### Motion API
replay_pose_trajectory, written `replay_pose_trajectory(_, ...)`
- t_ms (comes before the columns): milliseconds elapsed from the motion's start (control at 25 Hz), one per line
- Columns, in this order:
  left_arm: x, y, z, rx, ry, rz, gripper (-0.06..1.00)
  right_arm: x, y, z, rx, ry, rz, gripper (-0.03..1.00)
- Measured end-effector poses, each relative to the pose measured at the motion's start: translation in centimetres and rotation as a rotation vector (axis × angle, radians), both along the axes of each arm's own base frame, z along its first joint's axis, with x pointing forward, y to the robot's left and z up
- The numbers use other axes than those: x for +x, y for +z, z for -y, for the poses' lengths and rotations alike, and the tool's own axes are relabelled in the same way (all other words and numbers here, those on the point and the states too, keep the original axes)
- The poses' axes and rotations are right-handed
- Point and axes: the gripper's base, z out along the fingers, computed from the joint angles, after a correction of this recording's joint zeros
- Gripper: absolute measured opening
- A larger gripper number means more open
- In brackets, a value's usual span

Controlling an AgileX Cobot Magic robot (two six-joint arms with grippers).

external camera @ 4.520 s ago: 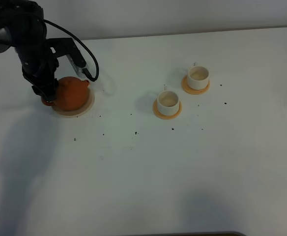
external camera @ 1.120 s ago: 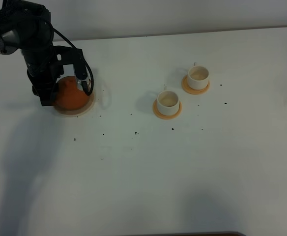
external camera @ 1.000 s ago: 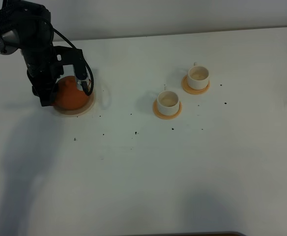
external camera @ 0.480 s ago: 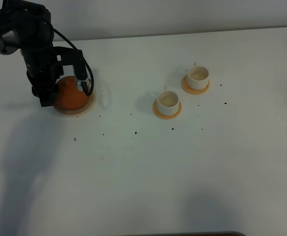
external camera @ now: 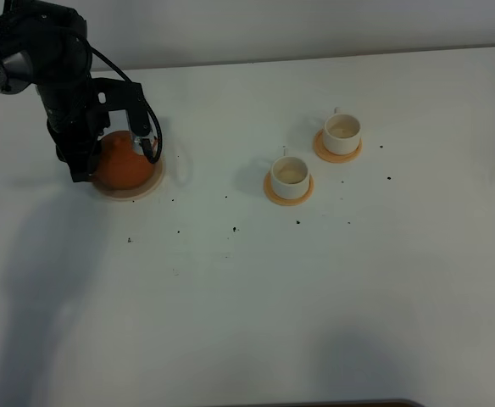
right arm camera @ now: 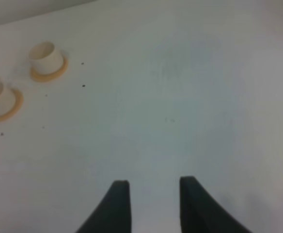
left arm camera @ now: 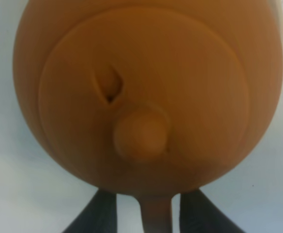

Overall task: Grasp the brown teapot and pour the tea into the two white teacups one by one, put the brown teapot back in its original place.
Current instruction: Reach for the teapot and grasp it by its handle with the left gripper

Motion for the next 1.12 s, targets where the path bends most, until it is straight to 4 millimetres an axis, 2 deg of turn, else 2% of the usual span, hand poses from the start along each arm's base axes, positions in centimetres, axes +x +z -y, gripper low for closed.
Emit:
replay_pose_trajectory(480,-0.01,0.11,0.12,-0.019,0.007,0.004,0.11,0.00,0.00,0.00,0.000,0.000,0.000,0.24)
replay_pose_trajectory(960,-0.08,0.22,0.15,-0.023,0.011,-0.002,0.11,0.00,0.00,0.00,0.000,0.000,0.000,0.24)
replay_pose_trajectory(1120,0.13,0.87,0.25,-0.032,0.018,0.004,0.11,0.00,0.00,0.00,0.000,0.000,0.000,0.24)
